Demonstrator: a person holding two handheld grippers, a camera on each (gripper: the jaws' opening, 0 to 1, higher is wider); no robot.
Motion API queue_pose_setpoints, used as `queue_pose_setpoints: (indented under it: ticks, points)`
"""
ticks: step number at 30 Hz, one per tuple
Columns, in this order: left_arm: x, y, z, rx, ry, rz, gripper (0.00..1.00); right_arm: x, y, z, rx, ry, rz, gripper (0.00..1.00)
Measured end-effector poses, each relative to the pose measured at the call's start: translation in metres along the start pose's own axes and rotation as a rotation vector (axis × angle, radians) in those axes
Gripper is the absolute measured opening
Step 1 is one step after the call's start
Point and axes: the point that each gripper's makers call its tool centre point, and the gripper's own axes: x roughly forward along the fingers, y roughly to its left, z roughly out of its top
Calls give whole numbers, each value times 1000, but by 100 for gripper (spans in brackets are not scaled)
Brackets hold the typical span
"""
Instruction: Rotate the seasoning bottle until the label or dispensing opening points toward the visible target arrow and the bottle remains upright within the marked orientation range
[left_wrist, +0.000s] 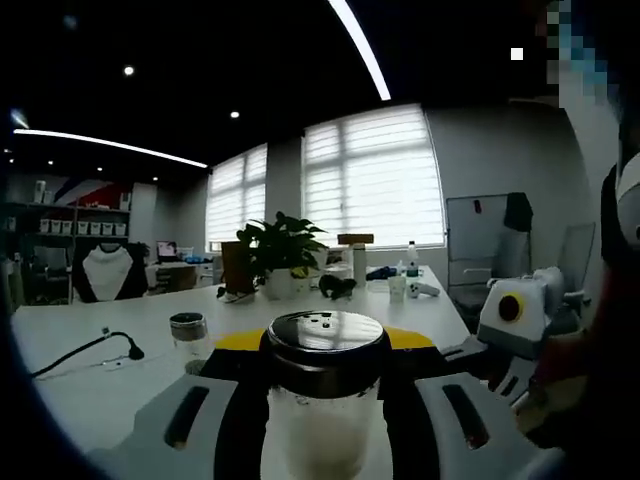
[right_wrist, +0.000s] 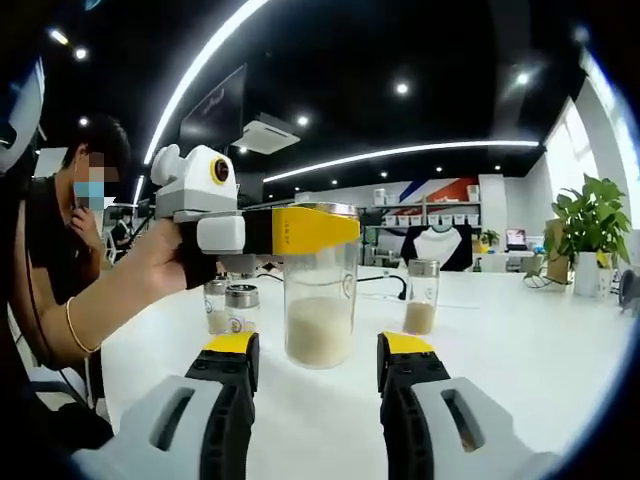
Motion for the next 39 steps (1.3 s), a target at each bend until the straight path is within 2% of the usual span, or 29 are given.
queue_pose_setpoints:
  ticks: [3,10,19,24,32,35,39]
  points:
    - [0,-10,-1,-48,-22,-54,44,1,2,-2,8,2,11,45]
    - [4,-26,-4,-35,-4,-114,44,0,4,-2,37,-8,27,44]
    - [2,-43,-4,-18,5,-172,44,2,7,-11,41,5,43,44]
    - [0,-55,-5,-31,13,-240,44,3,14,-7,43,-26,93,44]
    - [-3,-63,-1,-21,4,-292,44,3,17,0,29,-49,138,43]
    - [-3,-65,-3,-8,12,-312,44,3,19,-1,17,-43,157,39]
    - [-3,-65,-6,-2,19,-312,45,3,21,-7,-3,-46,150,39]
